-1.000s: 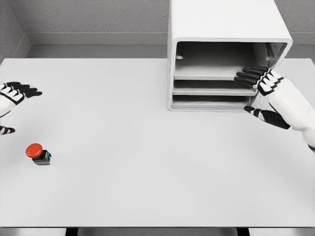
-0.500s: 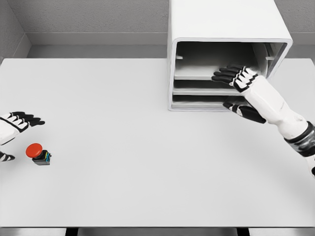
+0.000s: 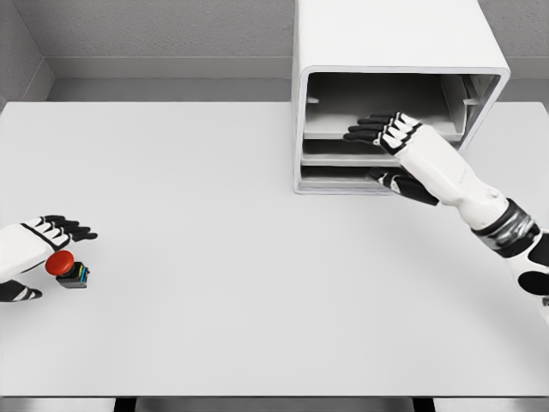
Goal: Slide open multi-storey tabletop storage cabinets and put open load switch and slide close multi-storey tabletop storage cabinets
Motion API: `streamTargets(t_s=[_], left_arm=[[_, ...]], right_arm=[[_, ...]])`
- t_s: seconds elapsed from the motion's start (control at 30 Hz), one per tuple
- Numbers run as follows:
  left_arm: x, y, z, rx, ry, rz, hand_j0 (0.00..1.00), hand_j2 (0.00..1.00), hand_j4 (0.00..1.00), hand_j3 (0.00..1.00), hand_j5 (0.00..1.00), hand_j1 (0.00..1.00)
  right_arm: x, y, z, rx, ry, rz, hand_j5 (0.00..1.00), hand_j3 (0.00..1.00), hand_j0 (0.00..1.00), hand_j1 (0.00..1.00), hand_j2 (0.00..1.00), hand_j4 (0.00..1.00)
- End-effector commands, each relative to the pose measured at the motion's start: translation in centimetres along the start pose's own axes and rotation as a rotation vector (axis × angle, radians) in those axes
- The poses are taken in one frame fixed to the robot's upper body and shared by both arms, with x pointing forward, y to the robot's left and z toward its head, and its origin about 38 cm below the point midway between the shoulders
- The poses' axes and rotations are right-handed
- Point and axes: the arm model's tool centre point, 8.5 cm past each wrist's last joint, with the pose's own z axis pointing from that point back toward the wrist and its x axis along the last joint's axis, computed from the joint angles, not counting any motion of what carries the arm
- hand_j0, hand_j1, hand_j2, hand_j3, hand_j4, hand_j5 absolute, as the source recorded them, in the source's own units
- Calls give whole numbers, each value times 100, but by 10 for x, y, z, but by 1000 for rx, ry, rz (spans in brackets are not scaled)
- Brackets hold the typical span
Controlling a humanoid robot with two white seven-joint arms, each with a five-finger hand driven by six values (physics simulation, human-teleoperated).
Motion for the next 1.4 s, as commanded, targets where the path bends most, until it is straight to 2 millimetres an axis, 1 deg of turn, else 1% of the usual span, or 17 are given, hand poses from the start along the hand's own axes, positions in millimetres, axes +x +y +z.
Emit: streamTargets(t_s=[0.0,0.37,0.47,0.5,0.6,0.67,0.7,0.73,0.8,0.87,0.93,0.97,1.0,1.03,1.2,1.3,1.37], left_arm=[[1,0,0,4,-3,5,100,100,100,100,100,100],[5,-7,-10,-6,-24,20,100,100,100,100,100,100],[8,-5,-18,-5,-43,15,100,100,100,100,100,100],[8,-5,-18,-6,-43,16,100,100,100,100,100,100],[8,-6,-18,-6,-42,17,94,94,94,94,94,94],[6,-7,-18,-11,-39,21,91,91,91,91,91,91],[6,-8,-18,-11,-39,22,90,90,90,90,90,90],[5,-7,-18,-13,-36,20,88,88,88,88,88,88],[-1,-12,-16,-23,-21,34,88,88,88,88,88,88],[-6,-14,-15,-33,-9,41,88,88,88,88,88,88],[-7,-13,-14,-32,-7,40,87,87,87,87,87,87],[-6,-13,-14,-32,-8,39,83,83,83,83,83,83],[-6,-13,-14,-30,-8,38,82,82,82,82,82,82],[-6,-12,-14,-29,-8,39,79,79,79,79,79,79],[-3,-10,-15,-18,-21,43,76,76,76,76,76,76],[-3,-9,-15,-15,-23,40,76,76,76,76,76,76],[-2,-8,-15,-13,-26,38,73,73,73,73,73,73]], right_arm=[[0,10,2,24,4,-22,81,81,81,81,81,81],[-9,10,1,31,20,-16,82,82,82,82,82,82],[-16,8,0,31,36,-8,82,82,82,82,82,82],[-19,7,0,32,42,-4,85,85,85,85,85,85],[-25,9,-4,24,56,-7,85,85,85,85,85,85],[-28,11,-6,19,64,-11,83,83,83,83,83,83],[-31,14,-5,25,75,-13,79,79,79,79,79,79],[-31,18,-10,48,73,-20,79,79,79,79,79,79],[-34,22,-11,61,83,-28,79,79,79,79,79,79],[-37,21,-12,60,90,-24,79,79,79,79,79,79],[-35,25,-17,51,86,-37,79,79,79,79,79,79],[-34,25,-18,49,83,-38,79,79,79,79,79,79],[-34,26,-19,46,82,-41,79,79,79,79,79,79],[-32,27,-20,48,77,-44,79,79,79,79,79,79],[-27,35,-27,73,52,-53,79,79,79,79,79,79],[-30,36,-25,79,63,-53,79,79,79,79,79,79],[-36,34,-25,79,75,-47,79,79,79,79,79,79]])
